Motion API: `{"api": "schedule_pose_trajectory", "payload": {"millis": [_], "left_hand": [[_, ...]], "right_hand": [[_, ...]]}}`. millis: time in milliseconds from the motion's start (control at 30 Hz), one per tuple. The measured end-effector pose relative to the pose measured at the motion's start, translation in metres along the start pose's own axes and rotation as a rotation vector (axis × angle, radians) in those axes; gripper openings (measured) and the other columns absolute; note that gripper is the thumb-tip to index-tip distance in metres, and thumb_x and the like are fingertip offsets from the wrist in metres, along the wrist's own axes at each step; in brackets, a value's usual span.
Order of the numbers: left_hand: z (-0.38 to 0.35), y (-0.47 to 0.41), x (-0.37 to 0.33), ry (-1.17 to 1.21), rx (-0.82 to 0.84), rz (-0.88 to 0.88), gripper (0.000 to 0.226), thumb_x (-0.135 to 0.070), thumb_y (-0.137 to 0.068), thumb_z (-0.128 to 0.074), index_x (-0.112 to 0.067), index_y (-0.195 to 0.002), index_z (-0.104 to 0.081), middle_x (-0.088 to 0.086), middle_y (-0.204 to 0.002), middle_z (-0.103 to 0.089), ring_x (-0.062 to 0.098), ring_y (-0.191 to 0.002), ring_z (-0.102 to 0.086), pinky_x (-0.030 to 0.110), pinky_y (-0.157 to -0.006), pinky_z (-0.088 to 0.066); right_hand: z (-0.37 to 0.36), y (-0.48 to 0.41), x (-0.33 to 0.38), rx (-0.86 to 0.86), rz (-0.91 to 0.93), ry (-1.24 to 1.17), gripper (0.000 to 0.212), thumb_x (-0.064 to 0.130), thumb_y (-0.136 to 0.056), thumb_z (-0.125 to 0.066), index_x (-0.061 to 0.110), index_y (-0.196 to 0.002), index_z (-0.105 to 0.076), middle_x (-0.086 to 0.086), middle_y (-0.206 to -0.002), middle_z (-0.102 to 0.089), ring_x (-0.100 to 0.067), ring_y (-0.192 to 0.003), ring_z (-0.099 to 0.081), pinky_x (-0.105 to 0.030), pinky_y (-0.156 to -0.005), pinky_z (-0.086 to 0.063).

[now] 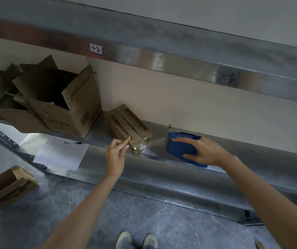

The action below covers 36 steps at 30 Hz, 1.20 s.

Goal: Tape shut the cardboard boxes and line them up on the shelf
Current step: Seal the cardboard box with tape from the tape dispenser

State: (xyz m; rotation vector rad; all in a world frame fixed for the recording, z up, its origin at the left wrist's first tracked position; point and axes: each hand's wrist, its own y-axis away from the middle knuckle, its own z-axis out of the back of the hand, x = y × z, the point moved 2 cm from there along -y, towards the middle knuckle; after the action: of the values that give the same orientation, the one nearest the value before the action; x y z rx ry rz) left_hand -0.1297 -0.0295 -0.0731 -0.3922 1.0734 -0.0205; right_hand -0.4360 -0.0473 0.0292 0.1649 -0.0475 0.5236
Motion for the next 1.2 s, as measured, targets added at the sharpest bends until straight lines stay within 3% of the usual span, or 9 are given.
{"api": "schedule_pose_trajectory", "payload": {"millis": [67,167,233,333,533,633,800,1067,1200], "left_hand": [[-0.001,-0.001,0.005,-0.001,-0.007,-0.013,0.035,0.003,-0.09,-0.064,-0.007,-0.124,-0.066,0.001,-0.091,-0.055,0.006,-0.078,-0.055,0.012,-0.074,-0.049],[-0.003,-0.004,0.011,-0.019,0.022,-0.045,0.032,0.003,-0.089,-0.065,-0.007,-0.12,-0.067,-0.003,-0.1,-0.055,0.003,-0.085,-0.058,0.023,-0.077,-0.056],[-0.003,-0.005,0.012,-0.036,0.039,-0.074,0.029,0.001,-0.089,-0.066,-0.007,-0.117,-0.067,-0.001,-0.11,-0.051,0.006,-0.091,-0.059,0.027,-0.083,-0.057],[-0.003,-0.007,0.013,-0.098,0.017,-0.122,0.026,-0.001,-0.083,-0.073,-0.009,-0.107,-0.069,0.002,-0.123,-0.046,0.015,-0.101,-0.057,0.015,-0.095,-0.046],[-0.009,-0.014,0.011,-0.112,-0.034,-0.098,0.011,0.002,-0.084,-0.069,-0.007,-0.091,-0.068,0.007,-0.131,-0.058,0.021,-0.136,-0.045,0.009,-0.108,-0.029],[-0.017,-0.012,0.01,-0.087,-0.089,-0.079,0.015,0.008,-0.084,-0.067,-0.005,-0.09,-0.066,0.013,-0.127,-0.059,0.023,-0.137,-0.044,0.006,-0.108,-0.028],[-0.028,-0.01,0.011,-0.062,-0.154,-0.045,0.016,0.01,-0.086,-0.061,-0.005,-0.093,-0.061,0.014,-0.129,-0.056,0.022,-0.14,-0.041,0.016,-0.113,-0.03],[-0.026,-0.009,0.014,-0.084,-0.051,-0.064,0.027,0.007,-0.08,-0.068,-0.006,-0.101,-0.058,0.012,-0.139,-0.049,0.026,-0.145,-0.033,0.012,-0.112,-0.028],[-0.023,-0.01,0.012,-0.141,-0.026,-0.082,0.033,0.006,-0.074,-0.074,-0.007,-0.1,-0.058,0.011,-0.136,-0.052,0.025,-0.144,-0.036,0.035,-0.107,-0.045]], "right_hand": [[-0.001,0.0,0.001,0.002,-0.008,-0.005,0.064,0.04,-0.091,-0.06,0.05,-0.147,-0.028,0.016,-0.048,-0.031,-0.006,-0.041,-0.034,-0.016,-0.046,-0.02],[-0.003,-0.002,0.001,-0.015,-0.021,-0.011,0.064,0.037,-0.09,-0.063,0.048,-0.146,-0.032,0.017,-0.046,-0.027,-0.005,-0.039,-0.032,-0.016,-0.045,-0.019],[-0.004,-0.003,0.001,-0.013,-0.024,0.014,0.064,0.038,-0.091,-0.061,0.049,-0.146,-0.029,0.015,-0.049,-0.037,-0.007,-0.041,-0.036,-0.016,-0.045,-0.021],[-0.004,-0.005,0.0,-0.011,-0.018,0.029,0.065,0.039,-0.092,-0.059,0.051,-0.146,-0.025,0.01,-0.055,-0.051,-0.008,-0.044,-0.041,-0.016,-0.045,-0.022],[0.001,-0.007,0.002,-0.016,-0.036,0.008,0.066,0.036,-0.091,-0.061,0.05,-0.146,-0.027,0.012,-0.045,-0.034,-0.008,-0.04,-0.036,-0.018,-0.043,-0.02],[0.002,-0.007,0.002,-0.014,-0.036,0.003,0.066,0.037,-0.092,-0.06,0.051,-0.146,-0.026,0.009,-0.046,-0.037,-0.009,-0.041,-0.037,-0.019,-0.043,-0.02],[0.0,-0.009,0.003,-0.018,-0.04,-0.025,0.067,0.037,-0.092,-0.06,0.05,-0.147,-0.025,0.011,-0.046,-0.037,-0.01,-0.041,-0.038,-0.016,-0.044,-0.02],[-0.003,-0.01,0.004,-0.009,-0.05,-0.039,0.067,0.038,-0.092,-0.059,0.05,-0.148,-0.024,0.01,-0.046,-0.038,-0.01,-0.04,-0.038,-0.015,-0.044,-0.018],[-0.003,-0.011,0.005,0.002,-0.048,-0.047,0.066,0.037,-0.093,-0.059,0.049,-0.148,-0.024,0.009,-0.044,-0.034,-0.009,-0.039,-0.036,-0.015,-0.043,-0.018]]}}
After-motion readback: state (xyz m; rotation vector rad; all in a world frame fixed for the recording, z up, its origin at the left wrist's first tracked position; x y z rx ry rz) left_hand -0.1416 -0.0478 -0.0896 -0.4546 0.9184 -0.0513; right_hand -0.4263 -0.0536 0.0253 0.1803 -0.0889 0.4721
